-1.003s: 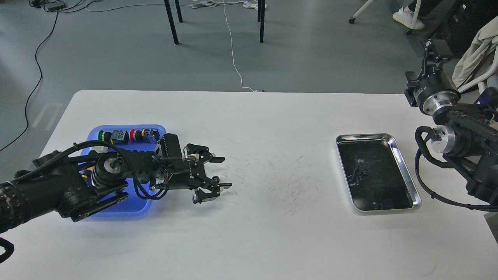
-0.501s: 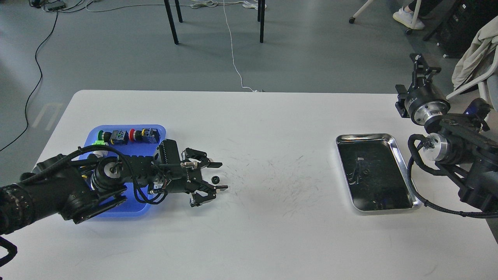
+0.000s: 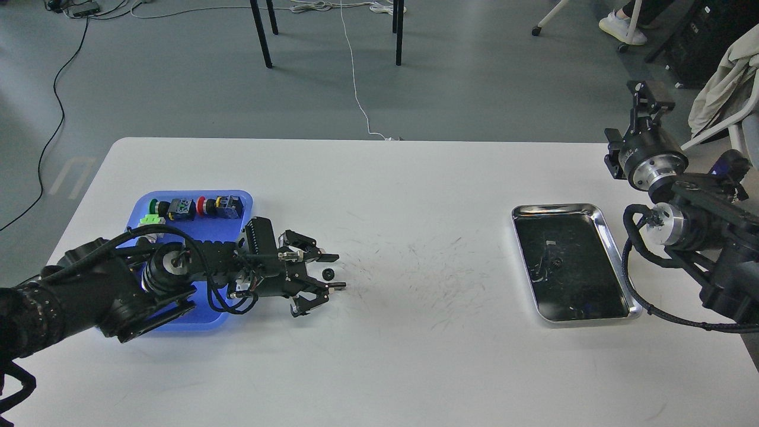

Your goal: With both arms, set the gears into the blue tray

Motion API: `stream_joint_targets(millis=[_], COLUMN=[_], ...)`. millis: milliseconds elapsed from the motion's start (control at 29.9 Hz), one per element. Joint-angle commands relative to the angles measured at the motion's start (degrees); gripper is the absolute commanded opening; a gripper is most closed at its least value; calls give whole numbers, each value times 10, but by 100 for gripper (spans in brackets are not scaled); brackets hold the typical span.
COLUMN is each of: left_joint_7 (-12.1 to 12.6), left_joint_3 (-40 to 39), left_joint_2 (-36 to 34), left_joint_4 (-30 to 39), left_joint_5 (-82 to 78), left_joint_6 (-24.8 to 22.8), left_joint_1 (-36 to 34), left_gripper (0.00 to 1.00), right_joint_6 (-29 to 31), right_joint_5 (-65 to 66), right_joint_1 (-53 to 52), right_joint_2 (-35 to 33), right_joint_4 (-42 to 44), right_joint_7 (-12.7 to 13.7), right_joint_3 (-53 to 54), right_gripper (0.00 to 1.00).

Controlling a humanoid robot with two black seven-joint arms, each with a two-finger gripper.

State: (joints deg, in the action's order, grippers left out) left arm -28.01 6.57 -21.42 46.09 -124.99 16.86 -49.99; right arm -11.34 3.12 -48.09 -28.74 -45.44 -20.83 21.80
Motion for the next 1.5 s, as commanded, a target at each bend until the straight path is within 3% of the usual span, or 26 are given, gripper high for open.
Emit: stream_joint_targets(millis=[0,1036,1203,1471], left_joint_7=[0,0,0,0], left_joint_3=[0,27,34,34], left_joint_2=[-2,-20,-20,-13], left_joint_4=[-5,-6,-6,-24], left_joint_5=[0,0,0,0], left_joint_6=[3,27,29,33], left_joint_1=[0,8,7,6], left_gripper=[52,49,39,36], right_joint_6=[2,3,2,2], right_joint_5=[0,1,1,1], right_joint_1=[0,5,6,7], right_joint_2=[1,2,1,1], right_joint_4=[0,0,-2,-3], right_joint_7=[0,-2,-2,-3], right_joint_3=[0,-2,-2,-2], right_gripper=[95,95,95,95])
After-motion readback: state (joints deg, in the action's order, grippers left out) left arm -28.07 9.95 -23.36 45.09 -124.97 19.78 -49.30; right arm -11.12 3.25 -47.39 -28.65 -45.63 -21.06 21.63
